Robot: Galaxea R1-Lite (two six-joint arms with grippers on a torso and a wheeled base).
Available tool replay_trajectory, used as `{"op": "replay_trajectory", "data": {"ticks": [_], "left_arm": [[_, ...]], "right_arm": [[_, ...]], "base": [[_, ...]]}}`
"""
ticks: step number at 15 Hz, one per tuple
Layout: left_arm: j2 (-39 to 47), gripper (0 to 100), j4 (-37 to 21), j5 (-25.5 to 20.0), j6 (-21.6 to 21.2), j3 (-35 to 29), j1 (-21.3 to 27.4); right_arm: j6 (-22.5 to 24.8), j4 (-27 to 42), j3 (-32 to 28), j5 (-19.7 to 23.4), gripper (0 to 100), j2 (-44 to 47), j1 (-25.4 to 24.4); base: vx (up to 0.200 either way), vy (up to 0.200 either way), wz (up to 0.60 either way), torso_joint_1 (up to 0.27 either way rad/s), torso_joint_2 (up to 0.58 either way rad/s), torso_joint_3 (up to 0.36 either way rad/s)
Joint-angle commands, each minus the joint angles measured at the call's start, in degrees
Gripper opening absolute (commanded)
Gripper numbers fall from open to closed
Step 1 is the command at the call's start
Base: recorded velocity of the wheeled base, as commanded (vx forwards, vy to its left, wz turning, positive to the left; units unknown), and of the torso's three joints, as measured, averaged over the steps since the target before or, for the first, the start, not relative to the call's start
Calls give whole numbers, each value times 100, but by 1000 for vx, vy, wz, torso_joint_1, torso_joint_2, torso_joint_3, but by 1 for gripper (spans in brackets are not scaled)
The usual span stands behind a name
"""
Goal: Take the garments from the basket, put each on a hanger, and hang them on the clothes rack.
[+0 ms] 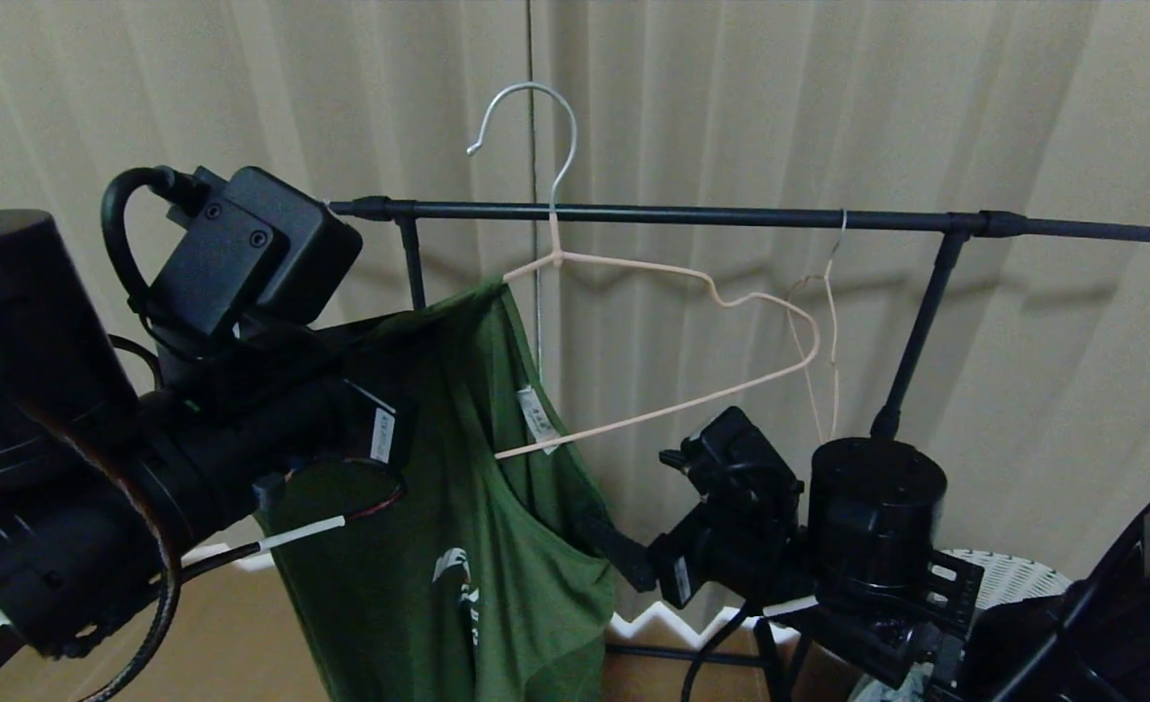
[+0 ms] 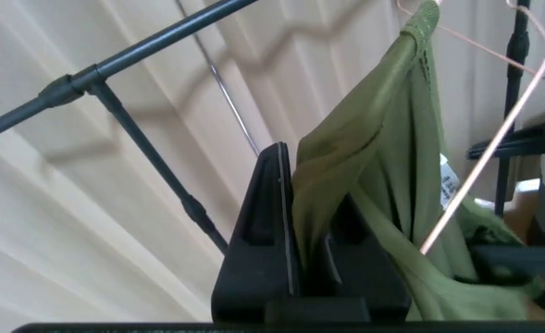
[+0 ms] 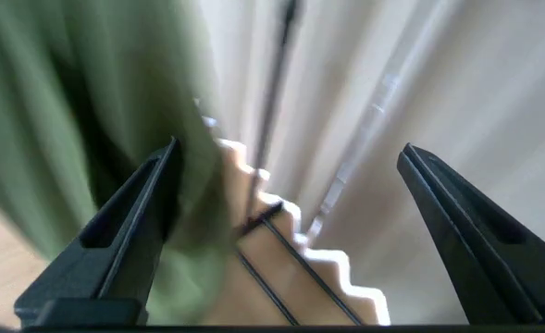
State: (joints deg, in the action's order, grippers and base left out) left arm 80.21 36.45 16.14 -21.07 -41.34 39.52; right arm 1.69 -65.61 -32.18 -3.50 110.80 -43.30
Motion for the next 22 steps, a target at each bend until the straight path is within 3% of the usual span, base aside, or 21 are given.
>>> {"op": "replay_trajectory", "data": {"ticks": [1,4,12,14,18,22], "left_arm": [[-59,0,2,3,-3,-6,-15],[-59,0,2,3,-3,38,-41],[-85,0,-6,3,-363,565,-419],[-94,0,-6,12,-469,671,-445],[-129,0,2,3,-961,899,-990],[-111,0,2,3,-987,1023,-1087]], "right_arm": [[24,-277,379,-63,100,12,173],[33,-426,722,-63,100,-85,665],[59,-347,573,-63,100,-560,1878],[59,-338,520,-63,100,-595,1992],[68,-330,467,-54,100,-639,2027],[94,-330,397,-46,100,-647,2019]], "base": [[0,0,0,0,0,0],[0,0,0,0,0,0],[0,0,0,0,0,0],[0,0,0,0,0,0],[0,0,0,0,0,0],[0,0,0,0,0,0]]}}
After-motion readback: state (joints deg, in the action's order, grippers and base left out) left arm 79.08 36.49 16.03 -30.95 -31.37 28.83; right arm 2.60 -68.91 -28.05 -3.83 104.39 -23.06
